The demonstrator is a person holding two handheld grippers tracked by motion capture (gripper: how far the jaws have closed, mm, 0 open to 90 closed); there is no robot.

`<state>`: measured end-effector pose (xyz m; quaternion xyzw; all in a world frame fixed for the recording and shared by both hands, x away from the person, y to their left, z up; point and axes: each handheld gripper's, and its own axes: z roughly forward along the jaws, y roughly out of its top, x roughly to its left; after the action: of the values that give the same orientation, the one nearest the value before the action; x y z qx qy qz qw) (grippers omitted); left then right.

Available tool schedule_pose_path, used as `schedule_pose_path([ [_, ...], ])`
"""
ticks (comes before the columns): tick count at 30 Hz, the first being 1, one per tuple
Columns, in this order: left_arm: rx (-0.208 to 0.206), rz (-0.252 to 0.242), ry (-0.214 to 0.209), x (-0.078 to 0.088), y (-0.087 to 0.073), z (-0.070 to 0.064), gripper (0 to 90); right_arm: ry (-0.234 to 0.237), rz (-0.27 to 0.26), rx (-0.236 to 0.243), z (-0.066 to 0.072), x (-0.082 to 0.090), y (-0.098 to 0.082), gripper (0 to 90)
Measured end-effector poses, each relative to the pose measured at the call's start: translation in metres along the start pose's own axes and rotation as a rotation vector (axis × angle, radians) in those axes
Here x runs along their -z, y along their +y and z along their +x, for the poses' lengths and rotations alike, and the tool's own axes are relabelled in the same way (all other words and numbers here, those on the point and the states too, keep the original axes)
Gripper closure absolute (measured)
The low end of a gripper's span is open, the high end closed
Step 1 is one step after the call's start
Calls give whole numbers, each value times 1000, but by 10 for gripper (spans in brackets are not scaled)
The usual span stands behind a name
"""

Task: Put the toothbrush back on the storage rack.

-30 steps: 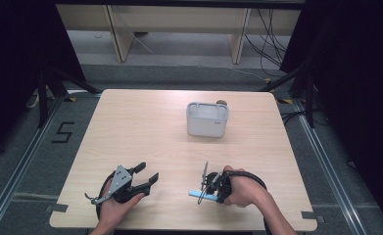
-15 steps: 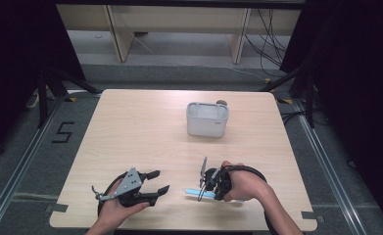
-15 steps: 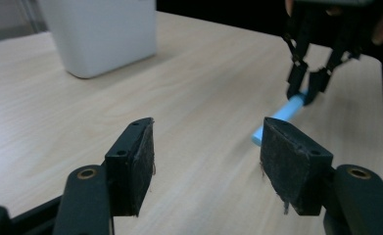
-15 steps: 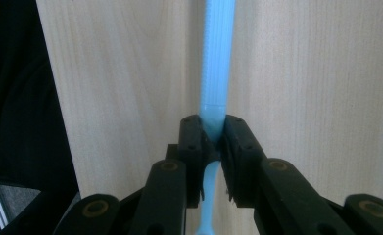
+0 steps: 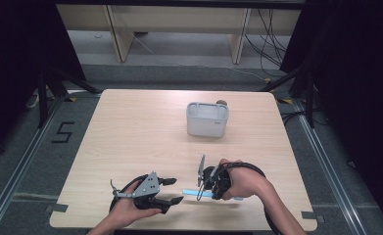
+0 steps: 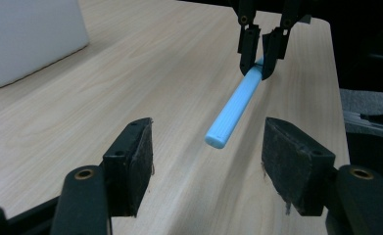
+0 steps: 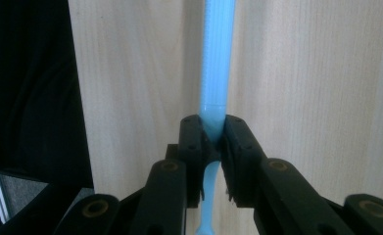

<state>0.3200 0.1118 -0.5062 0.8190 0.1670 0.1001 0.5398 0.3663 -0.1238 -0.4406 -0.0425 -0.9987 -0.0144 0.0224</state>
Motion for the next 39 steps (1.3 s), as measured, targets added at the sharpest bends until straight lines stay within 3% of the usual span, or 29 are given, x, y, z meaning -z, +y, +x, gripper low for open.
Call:
schedule_pose_path([
  [4, -12, 20, -14, -5, -2, 1, 377, 15, -10, 30, 1, 1, 3, 796],
  [5, -16, 15, -23, -7, -2, 2, 390, 10, -1, 11, 2, 1, 4, 796],
  [8, -14, 19, -27, -10, -4, 2, 422, 14, -24, 38, 1, 0, 6, 796],
  [11, -16, 22, -54, -14, -4, 2, 454, 13, -11, 27, 3, 4, 9, 796],
  [15, -38, 56, -93, -18, -5, 0, 490, 14, -14, 53, 4, 5, 14, 796],
  [16, -41, 52, -116, -20, -5, -1, 505, 11, -22, 98, 2, 4, 16, 796],
  [18, -59, 68, -123, -21, -5, -2, 533, 16, -24, 86, 5, 4, 18, 796],
  [21, -49, 61, -144, -23, -6, -4, 578, 28, -21, 83, 9, 3, 22, 796],
  [24, -60, 56, -153, -23, -5, -3, 635, 23, -18, 121, 8, 3, 26, 796],
  [25, -64, 60, -158, -23, -5, -3, 635, 24, -15, 105, 9, 2, 27, 796],
  [28, -65, 60, -172, -23, -4, -3, 666, 42, -35, 129, 10, 0, 30, 796],
  [30, -87, 76, -178, -22, -4, -1, 679, 51, -28, 98, 13, 0, 31, 795],
  [31, -89, 76, -187, -22, -4, -1, 688, 47, -35, 146, 10, -1, 32, 795],
  [32, -92, 78, -191, -22, -4, -1, 698, 57, -42, 117, 12, -2, 32, 795],
  [33, -97, 87, -185, -21, -3, -2, 706, 49, -29, 123, 12, -1, 33, 795],
  [35, -89, 86, -201, -22, -4, -2, 722, 44, -30, 150, 11, -1, 33, 795],
  [38, -66, 83, -232, -22, -4, -2, 742, 66, -36, 127, 15, -2, 33, 795],
  [39, -58, 73, -237, -23, -4, -3, 749, 54, -30, 166, 14, -2, 34, 795],
])
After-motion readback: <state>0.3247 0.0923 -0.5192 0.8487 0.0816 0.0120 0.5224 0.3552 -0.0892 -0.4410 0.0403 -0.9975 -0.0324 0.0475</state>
